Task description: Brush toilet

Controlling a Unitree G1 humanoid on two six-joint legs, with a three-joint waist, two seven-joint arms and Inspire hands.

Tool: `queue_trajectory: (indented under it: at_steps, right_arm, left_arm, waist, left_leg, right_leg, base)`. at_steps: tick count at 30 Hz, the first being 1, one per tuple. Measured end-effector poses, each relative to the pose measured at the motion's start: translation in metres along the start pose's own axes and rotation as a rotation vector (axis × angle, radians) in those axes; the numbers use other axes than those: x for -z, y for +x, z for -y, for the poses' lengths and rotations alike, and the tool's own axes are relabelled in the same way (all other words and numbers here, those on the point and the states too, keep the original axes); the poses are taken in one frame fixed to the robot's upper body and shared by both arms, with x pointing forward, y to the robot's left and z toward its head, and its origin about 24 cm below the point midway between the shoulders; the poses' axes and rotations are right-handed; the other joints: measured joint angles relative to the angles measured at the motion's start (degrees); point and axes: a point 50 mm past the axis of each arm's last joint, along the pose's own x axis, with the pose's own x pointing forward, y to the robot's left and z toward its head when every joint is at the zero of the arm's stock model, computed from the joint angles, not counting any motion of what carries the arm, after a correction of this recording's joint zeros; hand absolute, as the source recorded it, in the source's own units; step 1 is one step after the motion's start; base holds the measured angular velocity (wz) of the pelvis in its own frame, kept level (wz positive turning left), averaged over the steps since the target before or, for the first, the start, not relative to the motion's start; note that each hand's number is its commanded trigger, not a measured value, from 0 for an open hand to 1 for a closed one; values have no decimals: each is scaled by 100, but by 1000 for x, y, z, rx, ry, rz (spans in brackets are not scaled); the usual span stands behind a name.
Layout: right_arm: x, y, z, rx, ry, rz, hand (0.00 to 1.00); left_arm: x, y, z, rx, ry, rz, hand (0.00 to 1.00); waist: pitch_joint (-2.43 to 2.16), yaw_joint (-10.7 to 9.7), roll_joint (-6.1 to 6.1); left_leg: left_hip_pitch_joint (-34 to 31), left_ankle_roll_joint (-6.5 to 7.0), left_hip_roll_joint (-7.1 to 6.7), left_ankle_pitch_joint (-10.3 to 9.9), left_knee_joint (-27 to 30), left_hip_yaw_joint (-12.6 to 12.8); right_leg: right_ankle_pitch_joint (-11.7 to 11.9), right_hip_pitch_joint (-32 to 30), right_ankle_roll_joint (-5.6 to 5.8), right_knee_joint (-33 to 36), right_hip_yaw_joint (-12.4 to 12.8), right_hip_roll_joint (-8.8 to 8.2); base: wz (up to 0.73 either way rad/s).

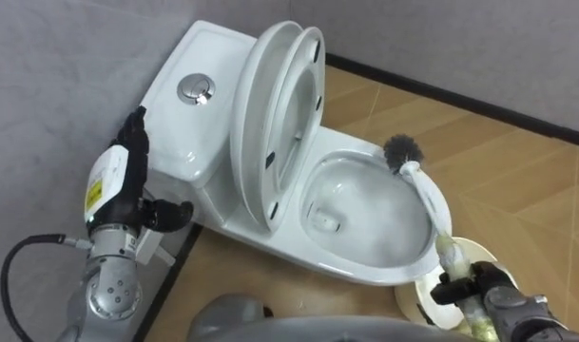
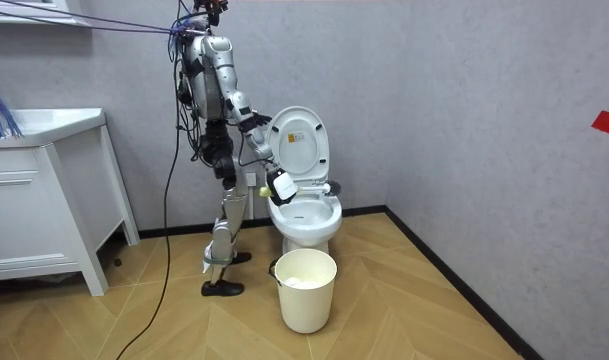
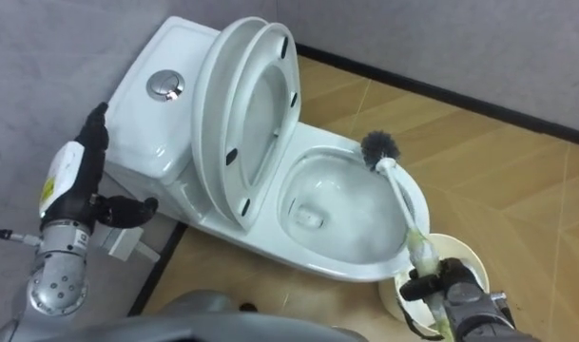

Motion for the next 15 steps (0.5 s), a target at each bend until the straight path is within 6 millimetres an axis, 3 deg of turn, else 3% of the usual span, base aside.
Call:
queue_trajectory:
  at_steps: [7,15]
  right_arm:
    - [-1,0,2,-1,-47,6,100]
    - [2,0,13,15,-76,-1,100]
  left_arm:
    - [-8,0,22,123,94,65,0]
    - [5,-1,34,180,188,34,0]
  waist:
    - [33,-59,80]
    - [19,-167,120]
  left_leg:
    - [-12,0,4,0,-8,8]
    - [18,1,35,5,-99,183]
  right_leg:
    - [3,-36,-4,37,12,-7]
    - [3,-141,-4,98,176,-27]
  base:
    - [0]
    - [-11]
